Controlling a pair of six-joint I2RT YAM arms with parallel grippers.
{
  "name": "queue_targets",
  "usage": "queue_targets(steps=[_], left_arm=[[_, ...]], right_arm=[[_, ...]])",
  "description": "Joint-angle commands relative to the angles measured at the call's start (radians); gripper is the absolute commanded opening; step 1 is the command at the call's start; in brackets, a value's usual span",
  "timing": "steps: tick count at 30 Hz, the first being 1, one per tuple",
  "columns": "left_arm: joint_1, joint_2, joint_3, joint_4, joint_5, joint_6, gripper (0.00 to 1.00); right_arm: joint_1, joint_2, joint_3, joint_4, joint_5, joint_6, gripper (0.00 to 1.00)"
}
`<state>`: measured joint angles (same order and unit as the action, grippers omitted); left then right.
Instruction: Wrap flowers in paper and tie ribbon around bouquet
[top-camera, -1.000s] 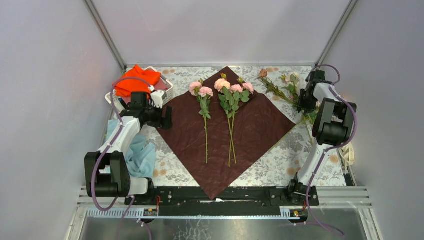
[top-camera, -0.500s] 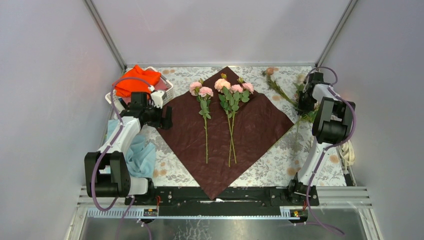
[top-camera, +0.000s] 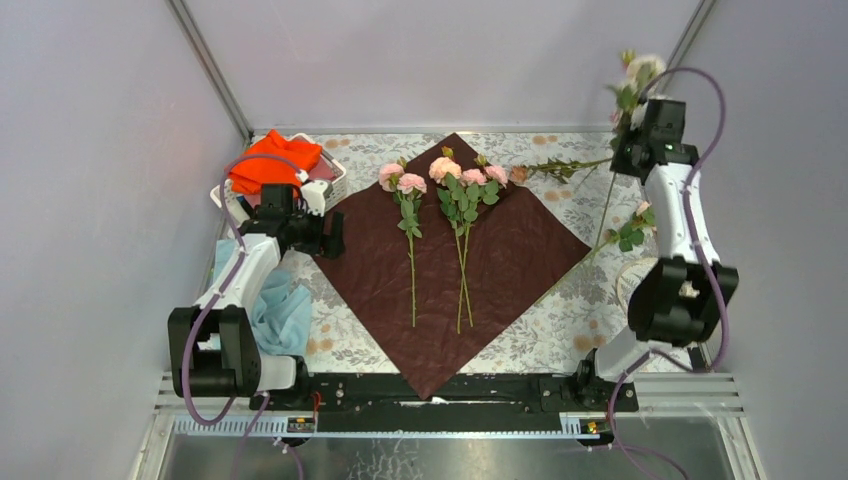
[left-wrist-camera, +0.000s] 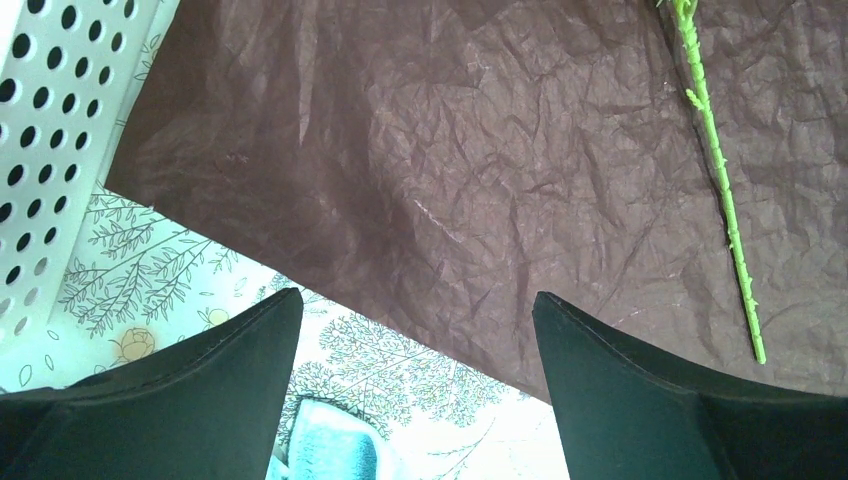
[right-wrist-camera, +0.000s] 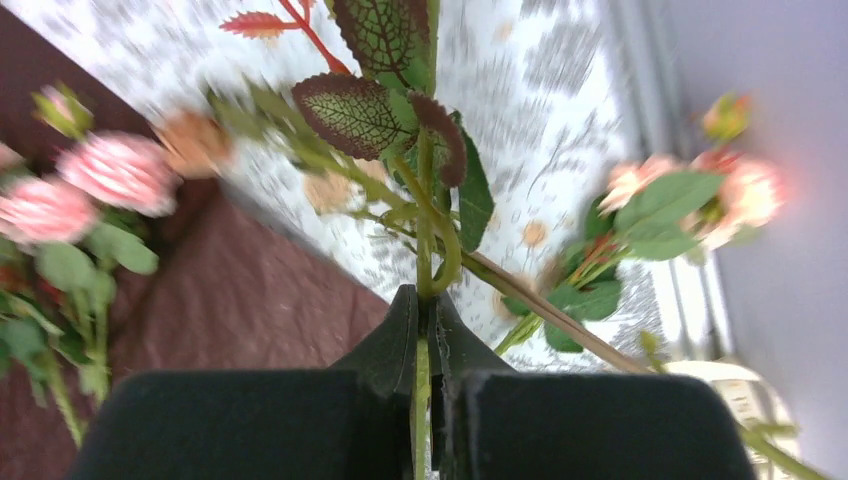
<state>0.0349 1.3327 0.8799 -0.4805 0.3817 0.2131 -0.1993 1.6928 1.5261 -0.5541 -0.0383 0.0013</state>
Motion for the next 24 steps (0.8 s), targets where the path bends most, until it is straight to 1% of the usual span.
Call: queue_targets(steps=[1, 4, 5, 6, 8, 9, 11, 13, 14, 15, 16, 18, 19, 20, 21, 23, 24], left_arm=[[0.007, -0.029, 0.016, -0.005, 0.011, 0.013, 0.93], [0.009, -0.034, 0.018, -0.007, 0.012, 0.014, 0.93], [0.009, -0.036, 0.02, -0.01, 0.012, 0.013, 0.93], [0.009, -0.038, 0.022, -0.013, 0.013, 0.013, 0.93], [0.009, -0.045, 0.022, -0.015, 0.012, 0.015, 0.93], [0.01, -0.047, 0.022, -0.015, 0.013, 0.016, 0.93], [0.01, -0.051, 0.022, -0.013, 0.014, 0.018, 0.93], [0.011, -0.046, 0.022, -0.013, 0.018, 0.019, 0.93], [0.01, -0.043, 0.024, -0.014, 0.022, 0.018, 0.93], [0.01, -0.041, 0.025, -0.015, 0.026, 0.018, 0.93], [0.01, -0.038, 0.025, -0.014, 0.028, 0.018, 0.93], [0.01, -0.034, 0.026, -0.013, 0.03, 0.019, 0.93], [0.01, -0.034, 0.027, -0.013, 0.029, 0.018, 0.93], [0.01, -0.034, 0.027, -0.013, 0.028, 0.018, 0.93], [0.01, -0.035, 0.027, -0.014, 0.027, 0.02, 0.93], [0.011, -0.04, 0.025, -0.014, 0.03, 0.022, 0.93], [0.011, -0.042, 0.027, -0.015, 0.035, 0.027, 0.93]], right_arm=[[0.017, -0.175, 0.078, 0.041, 0.113, 0.05, 0.0], [0.017, -0.252, 0.047, 0.068, -0.005, 0.085, 0.0], [0.02, -0.276, 0.031, 0.078, -0.011, 0.105, 0.0], [0.025, -0.294, 0.013, 0.085, 0.019, 0.118, 0.0], [0.029, -0.318, 0.004, 0.076, 0.181, 0.141, 0.0], [0.028, -0.329, 0.003, 0.076, 0.235, 0.138, 0.0], [0.029, -0.363, 0.003, 0.098, 0.287, 0.135, 0.0], [0.028, -0.417, 0.001, 0.16, 0.341, 0.131, 0.0], [0.03, -0.442, 0.0, 0.197, 0.335, 0.125, 0.0], [0.029, -0.473, 0.005, 0.234, 0.265, 0.12, 0.0], [0.028, -0.488, 0.009, 0.266, 0.128, 0.121, 0.0], [0.032, -0.49, 0.033, 0.311, -0.209, 0.157, 0.0], [0.047, -0.481, 0.049, 0.317, -0.32, 0.188, 0.0], [0.082, -0.471, 0.064, 0.304, -0.365, 0.202, 0.0], [0.137, -0.463, 0.07, 0.285, -0.358, 0.198, 0.0], [0.247, -0.451, 0.035, 0.26, -0.273, 0.213, 0.0], [0.284, -0.444, 0.002, 0.253, -0.237, 0.249, 0.0]])
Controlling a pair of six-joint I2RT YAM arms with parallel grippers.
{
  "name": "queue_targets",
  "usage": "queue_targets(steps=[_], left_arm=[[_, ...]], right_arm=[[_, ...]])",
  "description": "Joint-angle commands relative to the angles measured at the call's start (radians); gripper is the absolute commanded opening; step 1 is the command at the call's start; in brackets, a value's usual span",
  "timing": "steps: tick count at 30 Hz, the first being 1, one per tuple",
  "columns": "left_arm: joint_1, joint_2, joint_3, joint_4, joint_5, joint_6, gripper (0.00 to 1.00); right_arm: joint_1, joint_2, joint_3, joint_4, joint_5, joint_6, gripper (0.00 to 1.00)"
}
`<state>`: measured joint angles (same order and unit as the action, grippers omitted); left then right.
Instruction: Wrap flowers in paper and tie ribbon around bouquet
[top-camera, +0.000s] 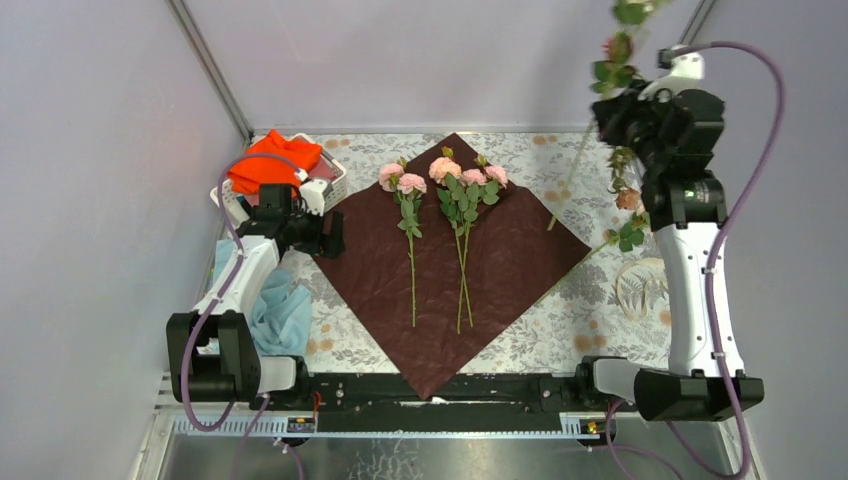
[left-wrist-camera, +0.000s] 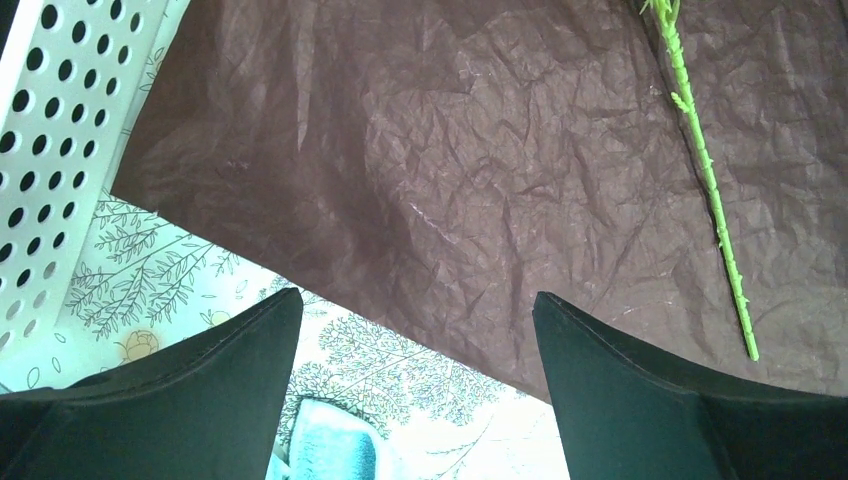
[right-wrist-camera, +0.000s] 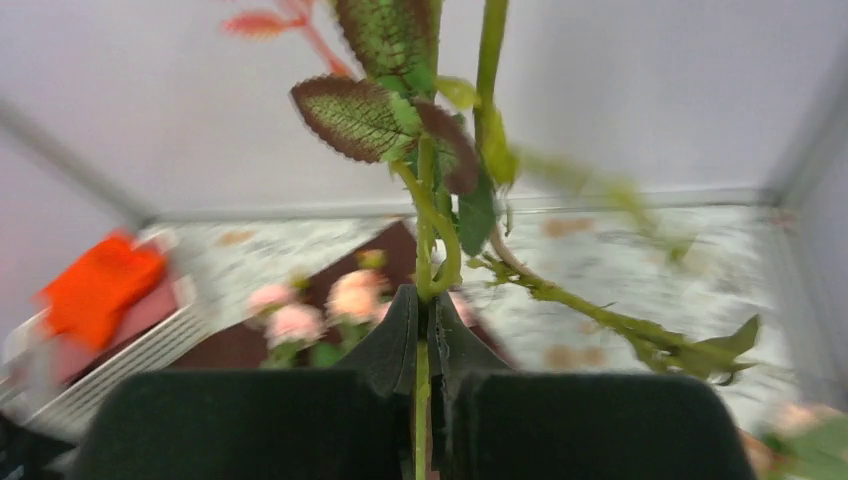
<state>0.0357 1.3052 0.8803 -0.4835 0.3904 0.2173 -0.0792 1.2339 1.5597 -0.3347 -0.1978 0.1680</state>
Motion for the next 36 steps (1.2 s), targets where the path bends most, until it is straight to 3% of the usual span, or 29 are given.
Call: queue_targets(steps=[1, 5, 7, 10, 15, 19, 24, 25, 26, 28, 29, 33, 34, 36], left_arm=[[0.01, -0.017, 0.034, -0.015, 0.037, 0.032, 0.93], [-0.047, -0.011, 0.173, -0.119, 0.229, 0.095, 0.93], [-0.186, -0.007, 0.273, -0.136, 0.264, 0.074, 0.97], [-0.425, 0.042, 0.395, -0.052, 0.206, -0.021, 0.99], [-0.699, 0.282, 0.625, 0.023, 0.165, -0.088, 0.99], [-0.82, 0.462, 0.797, 0.069, 0.211, -0.118, 0.99], [-0.863, 0.586, 0.9, 0.071, 0.118, -0.111, 0.98], [-0.864, 0.597, 0.907, 0.072, 0.091, -0.11, 0.94], [-0.863, 0.606, 0.909, 0.072, 0.067, -0.11, 0.8], [-0.864, 0.61, 0.904, 0.073, 0.046, -0.111, 0.22], [-0.864, 0.606, 0.898, 0.075, 0.047, -0.123, 0.03], [-0.859, 0.587, 0.867, 0.076, 0.08, -0.187, 0.0], [-0.852, 0.585, 0.86, 0.076, 0.087, -0.209, 0.0], [-0.835, 0.58, 0.849, 0.075, 0.099, -0.259, 0.0]], right_arm=[[0.197, 0.022, -0.07, 0.027, -0.062, 0.131, 0.0], [0.305, -0.003, -0.246, 0.119, 0.031, 0.239, 0.0], [0.351, -0.023, -0.32, 0.207, 0.074, 0.285, 0.0], [0.394, -0.028, -0.347, 0.23, 0.161, 0.315, 0.0], [0.403, -0.039, -0.396, 0.252, 0.181, 0.387, 0.0], [0.409, -0.048, -0.396, 0.242, 0.18, 0.413, 0.0], [0.409, -0.052, -0.383, 0.221, 0.167, 0.409, 0.0], [0.409, -0.054, -0.381, 0.218, 0.167, 0.405, 0.0], [0.409, -0.055, -0.381, 0.217, 0.167, 0.402, 0.0], [0.409, -0.055, -0.38, 0.209, 0.171, 0.388, 0.0], [0.409, -0.052, -0.376, 0.202, 0.173, 0.372, 0.0], [0.409, -0.029, -0.352, 0.157, 0.179, 0.306, 0.05], [0.408, -0.019, -0.336, 0.123, 0.183, 0.282, 0.14], [0.405, 0.004, -0.296, 0.058, 0.218, 0.227, 0.42]])
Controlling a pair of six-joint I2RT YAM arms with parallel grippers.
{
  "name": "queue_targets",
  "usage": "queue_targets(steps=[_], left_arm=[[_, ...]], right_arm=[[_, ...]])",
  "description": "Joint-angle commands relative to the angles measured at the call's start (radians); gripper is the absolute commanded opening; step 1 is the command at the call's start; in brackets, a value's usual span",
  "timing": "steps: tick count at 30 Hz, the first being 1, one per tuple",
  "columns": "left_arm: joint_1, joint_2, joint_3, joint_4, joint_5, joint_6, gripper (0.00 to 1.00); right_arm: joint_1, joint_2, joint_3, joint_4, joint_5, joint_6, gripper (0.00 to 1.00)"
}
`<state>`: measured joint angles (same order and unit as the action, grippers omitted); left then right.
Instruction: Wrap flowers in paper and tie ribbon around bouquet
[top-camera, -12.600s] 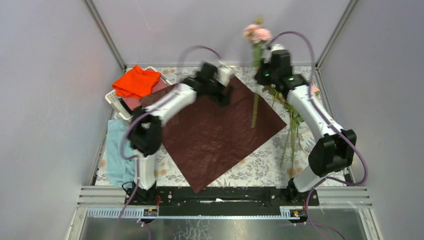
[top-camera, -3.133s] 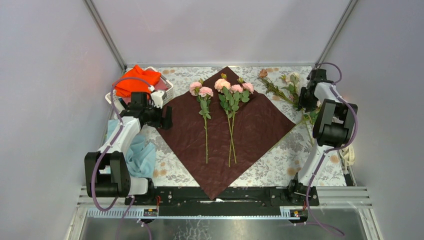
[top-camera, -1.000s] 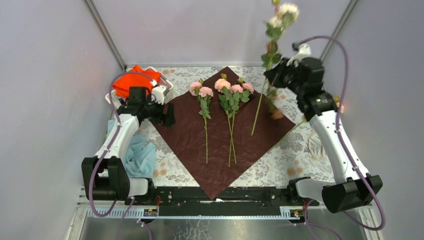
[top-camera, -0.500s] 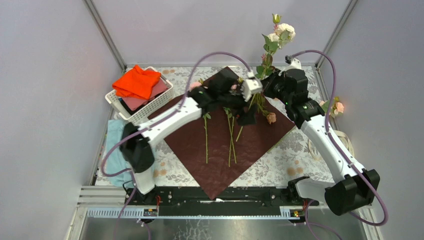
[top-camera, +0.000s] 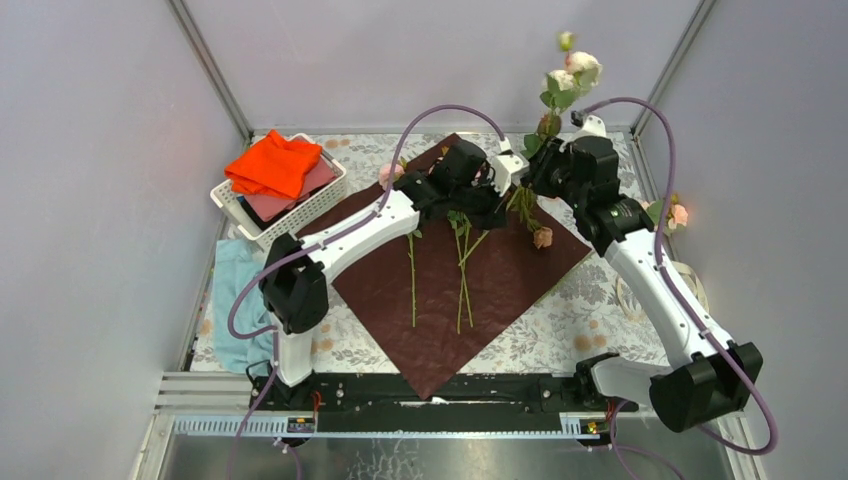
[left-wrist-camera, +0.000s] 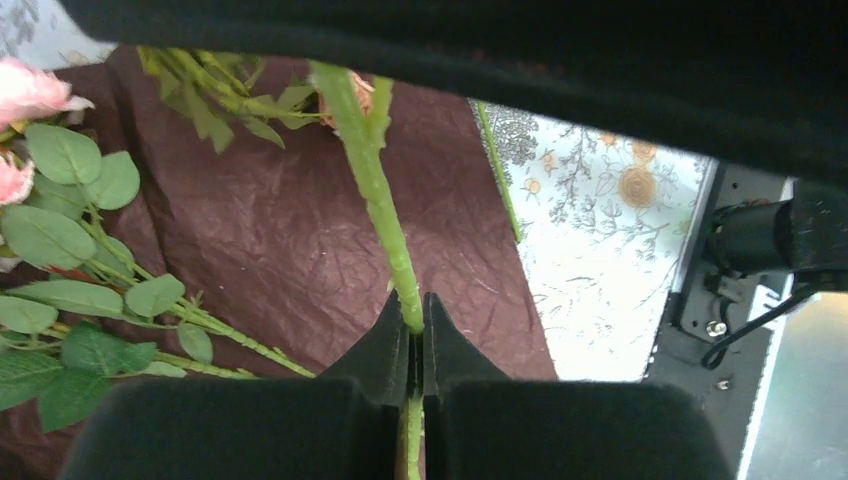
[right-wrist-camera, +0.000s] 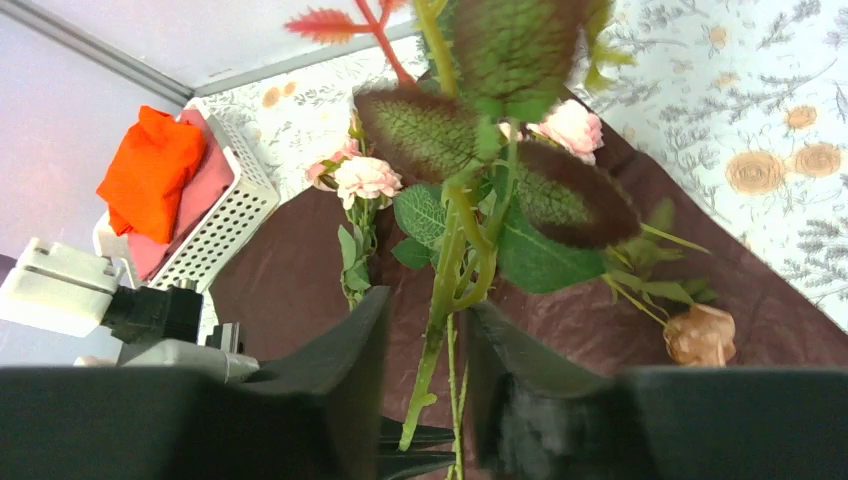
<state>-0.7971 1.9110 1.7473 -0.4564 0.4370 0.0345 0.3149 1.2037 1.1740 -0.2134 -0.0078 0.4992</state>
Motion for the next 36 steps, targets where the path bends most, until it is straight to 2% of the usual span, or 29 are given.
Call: queue_targets(steps=[1, 5, 7, 10, 14, 18, 21, 24, 27, 31, 36], left_arm=[[0.012, -0.029, -0.024, 0.051, 0.063, -0.102, 0.0], [0.114, -0.034, -0.044, 0.095, 0.169, -0.26, 0.0], [0.172, -0.037, -0.045, 0.122, 0.218, -0.312, 0.0], [0.24, -0.047, -0.022, 0.129, 0.218, -0.319, 0.0], [0.3, -0.063, 0.028, 0.122, 0.288, -0.337, 0.0], [0.299, -0.089, 0.005, 0.112, 0.32, -0.322, 0.0], [0.295, -0.097, -0.019, 0.092, 0.324, -0.3, 0.0], [0.29, -0.116, -0.019, 0.063, 0.312, -0.266, 0.0], [0.287, -0.146, -0.031, 0.055, 0.32, -0.256, 0.0], [0.279, -0.172, -0.055, 0.046, 0.311, -0.237, 0.0], [0.276, -0.171, -0.065, 0.041, 0.303, -0.218, 0.0]], right_arm=[[0.008, 0.044, 0.109, -0.097, 0.041, -0.135, 0.52], [-0.033, 0.066, 0.159, -0.19, 0.012, -0.236, 0.98], [-0.062, 0.059, 0.161, -0.21, -0.036, -0.27, 1.0], [-0.106, 0.054, 0.13, -0.21, -0.11, -0.31, 1.0], [-0.144, 0.089, 0.037, -0.152, -0.119, -0.35, 1.0], [-0.129, 0.179, -0.065, 0.105, -0.34, -0.42, 1.0], [-0.069, 0.251, -0.101, 0.386, -0.395, -0.491, 1.0], [-0.061, 0.352, -0.097, 0.689, -0.454, -0.495, 1.0], [-0.06, 0.472, -0.059, 0.916, -0.471, -0.553, 1.0], [-0.06, 0.551, -0.009, 0.96, -0.373, -0.549, 1.0], [-0.062, 0.491, -0.152, 1.036, -0.408, -0.589, 0.99]])
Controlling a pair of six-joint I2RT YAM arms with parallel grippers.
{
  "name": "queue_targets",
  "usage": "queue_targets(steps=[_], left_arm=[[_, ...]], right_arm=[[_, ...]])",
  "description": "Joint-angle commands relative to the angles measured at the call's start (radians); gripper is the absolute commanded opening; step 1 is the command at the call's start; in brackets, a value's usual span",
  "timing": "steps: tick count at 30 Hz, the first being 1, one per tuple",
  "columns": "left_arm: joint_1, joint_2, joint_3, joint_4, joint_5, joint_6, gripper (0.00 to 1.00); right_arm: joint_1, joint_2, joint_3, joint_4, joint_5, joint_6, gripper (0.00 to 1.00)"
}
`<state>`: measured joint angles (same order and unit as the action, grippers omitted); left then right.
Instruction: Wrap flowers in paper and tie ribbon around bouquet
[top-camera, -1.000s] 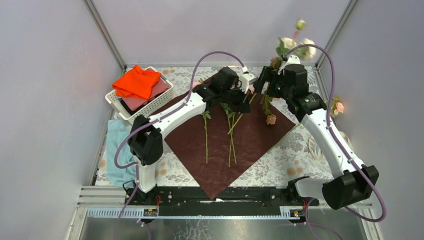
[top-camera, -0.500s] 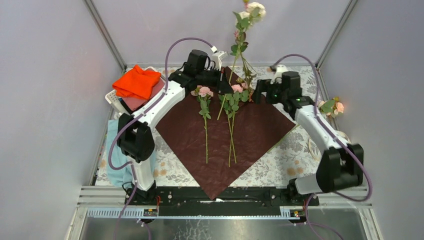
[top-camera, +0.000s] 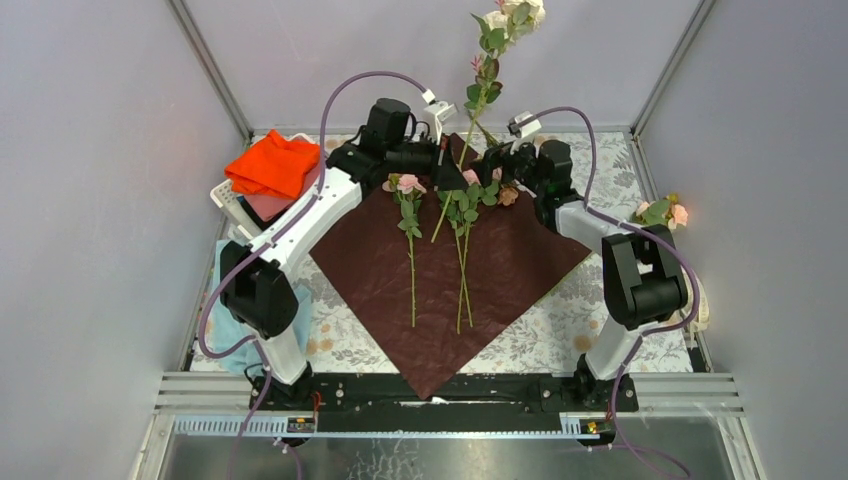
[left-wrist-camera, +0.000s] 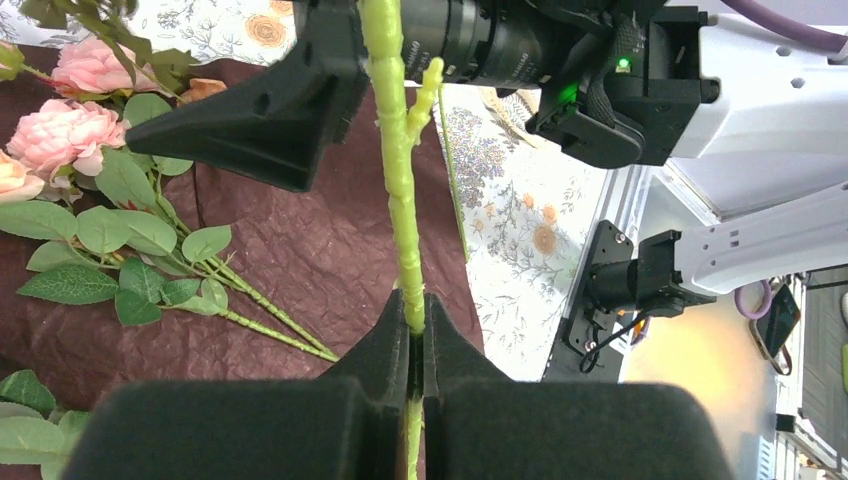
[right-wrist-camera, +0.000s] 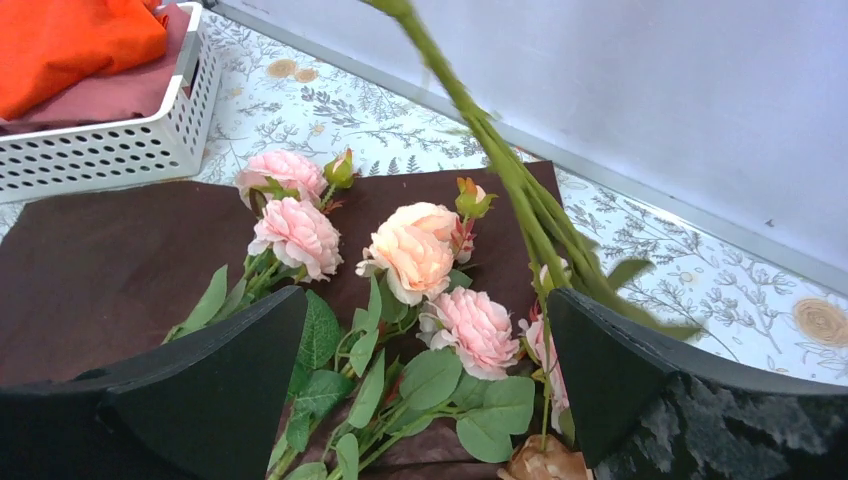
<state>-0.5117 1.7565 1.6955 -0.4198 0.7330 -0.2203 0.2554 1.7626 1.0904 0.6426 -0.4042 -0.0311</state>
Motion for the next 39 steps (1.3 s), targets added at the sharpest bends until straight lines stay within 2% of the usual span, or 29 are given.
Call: queue_targets(steps=[1, 4, 9, 13, 17, 20, 23, 26, 28, 31, 33, 36, 39], left_arm=[[-0.011, -0.016, -0.013, 0.004, 0.005, 0.04, 0.0], [-0.018, -0.017, -0.016, 0.003, 0.005, 0.051, 0.0], [-0.02, -0.021, -0.027, -0.008, -0.007, 0.047, 0.0], [0.029, -0.052, -0.059, -0.046, -0.046, 0.028, 0.0], [0.115, -0.118, -0.176, -0.074, -0.112, 0.078, 0.0], [0.127, -0.15, -0.287, -0.066, -0.179, 0.091, 0.0], [0.125, -0.162, -0.375, -0.036, -0.153, 0.02, 0.0], [0.127, -0.186, -0.428, -0.002, -0.169, -0.031, 0.0], [0.135, -0.205, -0.442, 0.014, -0.208, -0.037, 0.0], [0.15, -0.219, -0.45, 0.028, -0.231, -0.042, 0.0], [0.158, -0.218, -0.46, 0.009, -0.223, -0.038, 0.0], [0.17, -0.229, -0.506, 0.005, -0.226, -0.025, 0.0], [0.187, -0.231, -0.551, 0.002, -0.234, -0.032, 0.0]], right_arm=[[-0.005, -0.081, -0.096, 0.184, 0.0, -0.077, 1.0], [-0.01, -0.063, -0.096, 0.189, 0.023, -0.128, 1.0], [-0.01, 0.098, 0.126, 0.06, 0.01, -0.176, 1.0], [-0.009, 0.182, 0.321, -0.197, 0.056, -0.187, 1.0], [-0.01, 0.163, 0.361, -0.383, 0.07, -0.183, 1.0], [-0.03, 0.13, 0.389, -0.525, 0.123, -0.081, 1.0], [-0.075, 0.079, 0.369, -0.628, 0.126, 0.135, 0.94], [-0.08, -0.009, 0.26, -0.583, 0.134, 0.238, 0.86], [-0.067, -0.024, 0.226, -0.544, 0.107, 0.276, 0.85], [-0.055, 0.034, 0.32, -0.593, 0.103, 0.203, 0.87], [-0.054, 0.105, 0.421, -0.632, 0.07, 0.09, 0.89], [-0.051, 0.256, 0.654, -0.838, -0.094, -0.106, 0.88], [-0.047, 0.404, 0.888, -1.006, -0.133, -0.177, 0.83]])
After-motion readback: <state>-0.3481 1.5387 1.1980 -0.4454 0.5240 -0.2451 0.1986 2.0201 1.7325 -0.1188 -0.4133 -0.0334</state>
